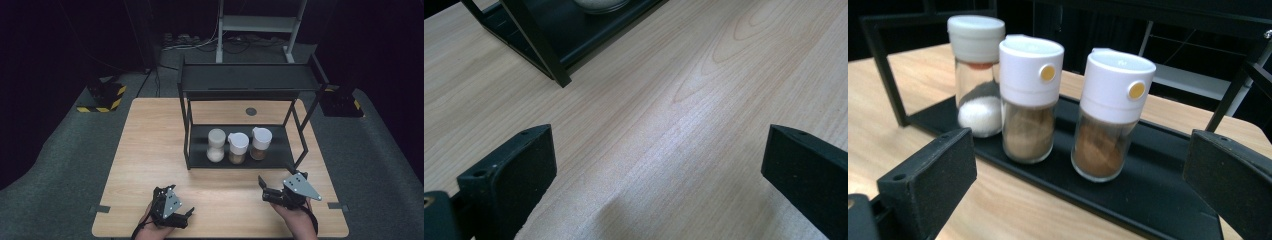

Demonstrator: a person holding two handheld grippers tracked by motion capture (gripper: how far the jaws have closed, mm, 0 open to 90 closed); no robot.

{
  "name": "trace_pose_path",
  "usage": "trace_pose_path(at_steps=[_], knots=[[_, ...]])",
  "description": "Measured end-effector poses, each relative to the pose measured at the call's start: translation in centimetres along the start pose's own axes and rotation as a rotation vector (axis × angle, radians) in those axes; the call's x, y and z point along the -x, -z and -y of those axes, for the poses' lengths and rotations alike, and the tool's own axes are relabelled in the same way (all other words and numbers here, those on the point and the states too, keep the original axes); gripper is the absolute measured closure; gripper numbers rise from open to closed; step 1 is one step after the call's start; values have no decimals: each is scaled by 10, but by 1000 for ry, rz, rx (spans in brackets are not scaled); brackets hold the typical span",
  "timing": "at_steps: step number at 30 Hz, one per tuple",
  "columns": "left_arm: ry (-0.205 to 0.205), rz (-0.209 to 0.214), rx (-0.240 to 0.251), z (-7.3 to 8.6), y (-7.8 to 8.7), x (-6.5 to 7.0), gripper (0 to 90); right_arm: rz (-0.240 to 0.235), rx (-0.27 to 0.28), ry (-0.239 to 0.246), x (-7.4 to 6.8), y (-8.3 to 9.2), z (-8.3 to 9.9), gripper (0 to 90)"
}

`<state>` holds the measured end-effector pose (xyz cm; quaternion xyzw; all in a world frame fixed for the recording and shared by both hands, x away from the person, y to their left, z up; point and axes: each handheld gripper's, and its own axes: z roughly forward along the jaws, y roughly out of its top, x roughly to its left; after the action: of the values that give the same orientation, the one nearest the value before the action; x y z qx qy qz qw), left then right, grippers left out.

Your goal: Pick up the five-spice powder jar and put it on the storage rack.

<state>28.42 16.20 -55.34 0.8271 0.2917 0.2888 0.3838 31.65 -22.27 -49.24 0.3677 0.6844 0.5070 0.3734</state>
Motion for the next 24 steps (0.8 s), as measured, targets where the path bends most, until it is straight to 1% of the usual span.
trace_pose_path(at_steps=[1,3,6,9,11,13,14,18,20,21,24], knots=[[0,0,0,0,0,0,13,1,-2,7,-1,3,2,0],[-1,-1,-1,0,0,0,13,-1,-5,4,-2,5,4,0],[-1,-1,-1,0,0,0,13,0,-18,14,-3,13,12,0],[-2,-2,-2,0,0,0,13,4,-30,16,-4,16,18,0],[-4,-2,-2,0,0,0,13,12,-53,26,-5,20,27,0],[-4,-3,-2,0,0,0,13,14,-60,29,-5,21,30,0],[-4,-3,-2,0,0,0,13,20,-80,34,-4,23,37,0],[-5,-3,-4,0,0,1,13,33,-107,45,-3,26,50,0],[-4,-4,-5,0,0,1,13,35,-123,54,-2,27,55,0],[-4,-4,-5,0,0,1,13,35,-123,54,-2,27,55,0],[-7,-5,-7,0,-1,1,13,38,-171,94,-4,26,66,0]])
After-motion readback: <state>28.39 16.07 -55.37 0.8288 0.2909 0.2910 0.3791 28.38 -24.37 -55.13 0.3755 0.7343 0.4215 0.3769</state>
